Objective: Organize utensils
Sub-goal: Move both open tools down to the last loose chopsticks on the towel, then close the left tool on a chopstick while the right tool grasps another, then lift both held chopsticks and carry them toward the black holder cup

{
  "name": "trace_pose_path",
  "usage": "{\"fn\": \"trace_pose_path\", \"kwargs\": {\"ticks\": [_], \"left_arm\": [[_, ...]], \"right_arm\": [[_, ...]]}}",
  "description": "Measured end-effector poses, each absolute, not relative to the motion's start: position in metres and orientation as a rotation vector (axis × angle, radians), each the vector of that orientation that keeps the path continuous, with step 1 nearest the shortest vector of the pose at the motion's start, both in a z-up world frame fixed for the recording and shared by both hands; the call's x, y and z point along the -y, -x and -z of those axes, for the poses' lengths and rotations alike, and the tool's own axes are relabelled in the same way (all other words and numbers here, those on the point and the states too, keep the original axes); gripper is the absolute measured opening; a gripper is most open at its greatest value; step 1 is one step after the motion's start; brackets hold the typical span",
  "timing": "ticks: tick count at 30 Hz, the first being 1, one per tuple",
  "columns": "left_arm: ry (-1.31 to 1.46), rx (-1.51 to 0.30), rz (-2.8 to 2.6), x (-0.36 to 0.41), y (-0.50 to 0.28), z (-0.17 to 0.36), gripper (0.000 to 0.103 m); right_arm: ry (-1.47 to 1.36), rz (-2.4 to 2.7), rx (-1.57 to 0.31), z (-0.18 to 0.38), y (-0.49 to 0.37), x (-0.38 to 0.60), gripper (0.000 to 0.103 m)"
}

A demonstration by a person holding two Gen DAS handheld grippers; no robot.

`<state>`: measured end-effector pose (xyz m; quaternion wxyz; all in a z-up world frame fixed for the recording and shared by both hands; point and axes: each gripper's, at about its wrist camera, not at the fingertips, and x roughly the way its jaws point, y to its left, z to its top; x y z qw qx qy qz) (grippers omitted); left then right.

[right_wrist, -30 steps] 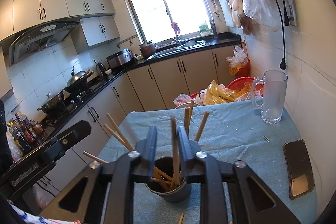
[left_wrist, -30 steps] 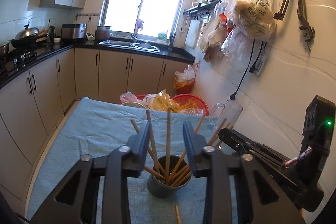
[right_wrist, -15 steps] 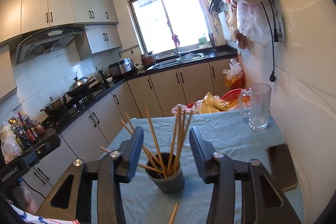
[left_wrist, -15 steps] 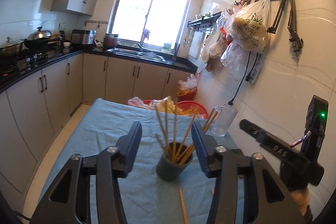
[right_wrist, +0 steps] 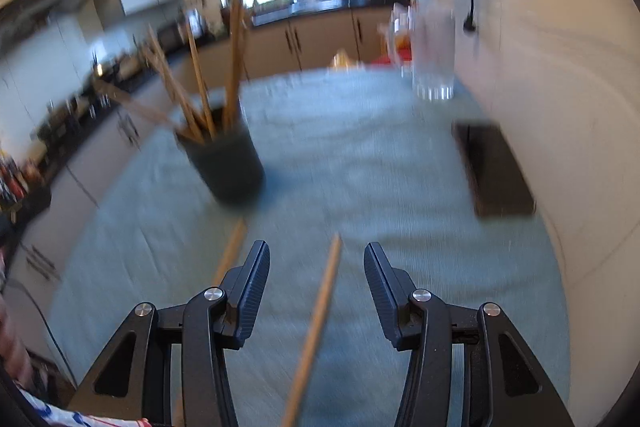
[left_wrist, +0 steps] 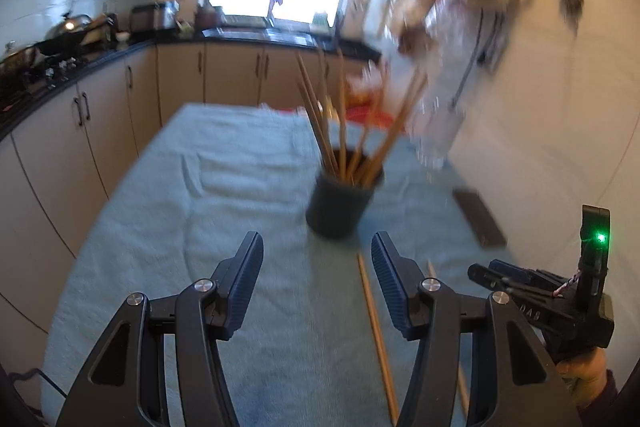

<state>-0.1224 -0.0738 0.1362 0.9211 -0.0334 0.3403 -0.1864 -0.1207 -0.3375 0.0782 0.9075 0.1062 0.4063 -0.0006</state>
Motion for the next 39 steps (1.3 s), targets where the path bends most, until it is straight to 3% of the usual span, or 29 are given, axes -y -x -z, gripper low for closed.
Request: {"fn": "trace_pose_path", "kwargs": {"ticks": [11, 13, 20, 24, 27, 31, 39], "left_arm": [[-0.1, -0.95, 0.461, 0.148, 0.1, -0.055, 0.053], [-0.137, -0.98, 0.457, 0.161, 0.093, -0.044, 0.041], [-0.204, -1.04, 0.463, 0.189, 0.077, -0.019, 0.035], [-0.246, -1.017, 0.444, 0.195, 0.077, -0.016, 0.009], [-0.206, -1.035, 0.453, 0.19, 0.073, -0.017, 0.008], [-0.165, -1.07, 0.463, 0.174, 0.074, -0.018, 0.007], [-0.105, -1.154, 0.464, 0.121, 0.08, -0.021, 0.007]], "right_arm": [[-0.189, -0.06, -0.947, -0.037, 0.116, 0.332, 0.044], [-0.175, -0.066, -0.951, -0.036, 0.116, 0.328, 0.04], [-0.153, -0.08, -0.972, -0.029, 0.114, 0.317, 0.032], [-0.148, -0.072, -0.987, -0.025, 0.109, 0.316, 0.025], [-0.148, -0.076, -0.992, -0.025, 0.105, 0.315, 0.021], [-0.167, -0.075, -1.002, -0.024, 0.103, 0.316, 0.009], [-0.17, -0.069, -1.051, -0.026, 0.116, 0.327, 0.009]]}}
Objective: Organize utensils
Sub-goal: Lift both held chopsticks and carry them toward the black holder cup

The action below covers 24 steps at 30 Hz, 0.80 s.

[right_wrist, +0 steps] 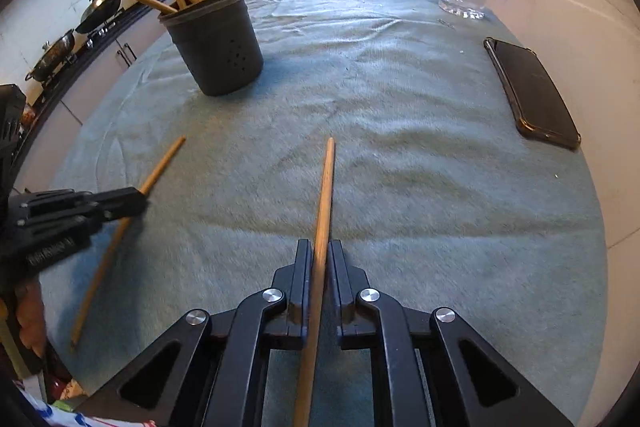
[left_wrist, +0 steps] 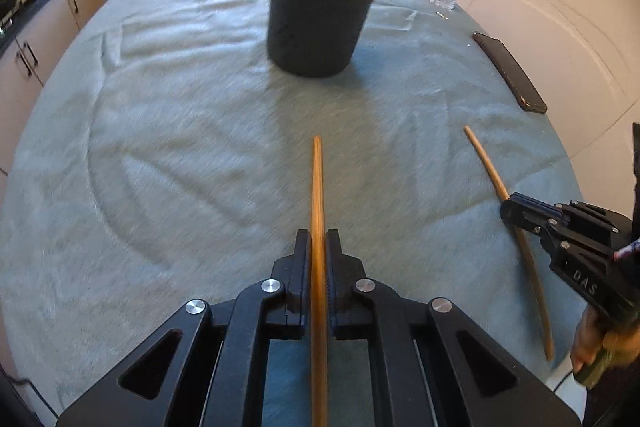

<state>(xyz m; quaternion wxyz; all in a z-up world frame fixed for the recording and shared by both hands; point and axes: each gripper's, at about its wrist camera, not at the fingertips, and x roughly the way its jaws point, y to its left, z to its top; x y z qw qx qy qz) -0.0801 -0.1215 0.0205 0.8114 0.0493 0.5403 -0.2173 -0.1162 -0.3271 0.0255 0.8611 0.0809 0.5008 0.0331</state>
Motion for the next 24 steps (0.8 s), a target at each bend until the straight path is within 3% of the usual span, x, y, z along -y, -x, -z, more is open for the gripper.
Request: {"fn": "trace_pose_path", "kwargs": {"ticks": [24], "left_arm": [[-0.2, -1.263, 0.463, 0.147, 0.04, -0.019, 0.007]], "right_arm": [[-0.095, -0.045, -1.323, -0.027, 0.038, 0.328, 0.011]]}}
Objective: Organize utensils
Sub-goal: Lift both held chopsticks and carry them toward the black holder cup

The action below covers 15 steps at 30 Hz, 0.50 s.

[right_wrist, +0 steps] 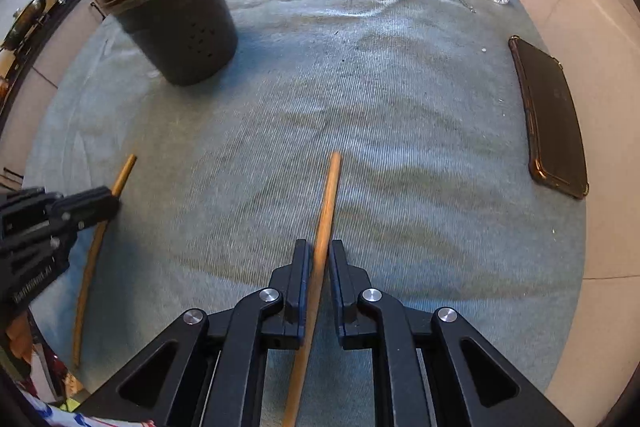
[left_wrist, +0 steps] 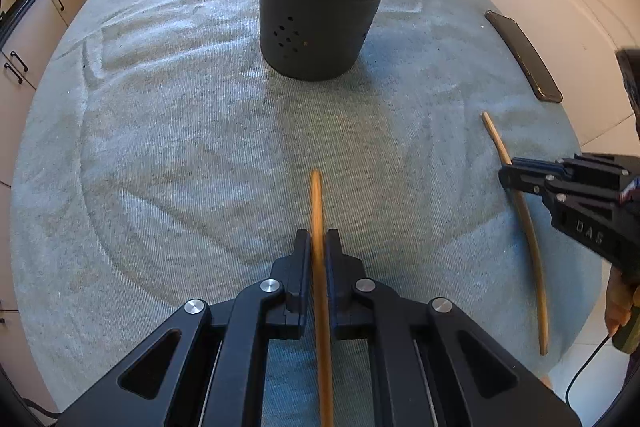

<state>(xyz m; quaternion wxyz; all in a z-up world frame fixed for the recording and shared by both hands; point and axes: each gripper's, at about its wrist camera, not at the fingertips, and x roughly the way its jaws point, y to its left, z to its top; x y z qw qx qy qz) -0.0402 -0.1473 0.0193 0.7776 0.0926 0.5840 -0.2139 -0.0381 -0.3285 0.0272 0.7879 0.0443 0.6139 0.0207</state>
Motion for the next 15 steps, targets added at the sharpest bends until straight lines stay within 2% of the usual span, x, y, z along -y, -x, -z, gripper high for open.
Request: {"fn": "trace_pose_path", "kwargs": {"ticks": [4, 8, 12, 15], "left_arm": [[-0.218, -1.25, 0.466, 0.152, 0.039, -0.019, 0.007], [-0.221, -1.218, 0.473, 0.155, 0.038, -0.017, 0.007], [-0.226, -1.166, 0.488, 0.15, 0.047, -0.018, 0.006], [-0.158, -1.128, 0.486, 0.138, 0.051, -0.025, 0.005]], "right_arm": [[-0.106, -0.063, -1.374, -0.027, 0.023, 0.329, 0.018], [-0.076, -0.075, -1.377, -0.027, 0.018, 0.326, 0.018], [0.006, -0.057, -1.297, -0.028, 0.029, 0.313, 0.009], [-0.085, -0.081, -1.244, -0.031, 0.035, 0.319, 0.007]]}}
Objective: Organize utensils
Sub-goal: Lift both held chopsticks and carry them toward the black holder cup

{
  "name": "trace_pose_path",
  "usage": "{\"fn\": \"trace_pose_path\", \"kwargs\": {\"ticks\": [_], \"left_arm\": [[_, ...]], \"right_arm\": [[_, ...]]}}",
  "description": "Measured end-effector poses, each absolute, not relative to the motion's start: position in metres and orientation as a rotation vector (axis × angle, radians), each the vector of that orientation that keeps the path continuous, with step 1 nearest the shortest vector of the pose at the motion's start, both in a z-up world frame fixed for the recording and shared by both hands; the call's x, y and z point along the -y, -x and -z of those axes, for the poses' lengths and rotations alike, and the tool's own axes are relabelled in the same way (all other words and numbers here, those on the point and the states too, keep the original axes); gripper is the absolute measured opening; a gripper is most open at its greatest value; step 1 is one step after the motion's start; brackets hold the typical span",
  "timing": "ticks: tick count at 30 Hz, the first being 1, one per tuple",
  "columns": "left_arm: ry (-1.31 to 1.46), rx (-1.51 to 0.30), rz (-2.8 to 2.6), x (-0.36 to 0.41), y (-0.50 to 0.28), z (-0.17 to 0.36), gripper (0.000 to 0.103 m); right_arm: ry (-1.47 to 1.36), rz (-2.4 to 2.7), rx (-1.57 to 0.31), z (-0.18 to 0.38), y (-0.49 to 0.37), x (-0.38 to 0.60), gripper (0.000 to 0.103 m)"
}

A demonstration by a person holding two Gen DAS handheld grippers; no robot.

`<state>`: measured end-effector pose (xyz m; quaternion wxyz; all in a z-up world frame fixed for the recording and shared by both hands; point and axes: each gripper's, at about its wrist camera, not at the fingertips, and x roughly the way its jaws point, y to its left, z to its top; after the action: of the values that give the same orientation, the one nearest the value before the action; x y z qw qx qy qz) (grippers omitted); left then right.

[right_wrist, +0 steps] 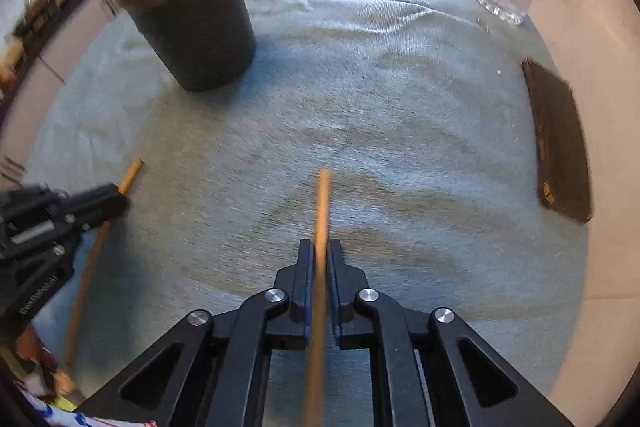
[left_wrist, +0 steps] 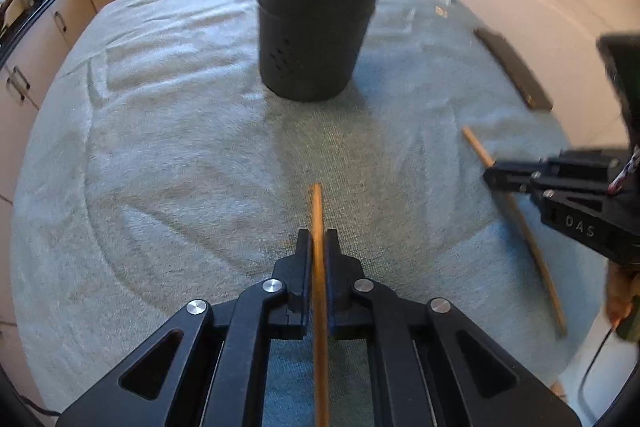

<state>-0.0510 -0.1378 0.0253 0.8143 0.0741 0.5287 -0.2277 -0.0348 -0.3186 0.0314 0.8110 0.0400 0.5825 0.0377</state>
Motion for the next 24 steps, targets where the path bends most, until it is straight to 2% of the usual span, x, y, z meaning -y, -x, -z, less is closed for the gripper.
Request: {"fn": "trace_pose_path", "kwargs": {"ticks": [4, 15, 24], "left_arm": [[-0.055, -1.06, 0.491, 0.116, 0.06, -0.051, 0.005], [-0.002, -0.756, 0.483, 0.082, 0.125, -0.131, 0.005], [-0.015, -0.629, 0.479, 0.069, 0.165, -0.155, 0.005]], "right_arm": [[-0.152, -0.086, -1.14, -0.05, 0.05, 0.323, 0.007], [-0.096, -0.062, -0.795, -0.136, 0.122, 0.307, 0.007], [-0.119, -0.05, -0.704, -0.157, 0.157, 0.311, 0.007]]}}
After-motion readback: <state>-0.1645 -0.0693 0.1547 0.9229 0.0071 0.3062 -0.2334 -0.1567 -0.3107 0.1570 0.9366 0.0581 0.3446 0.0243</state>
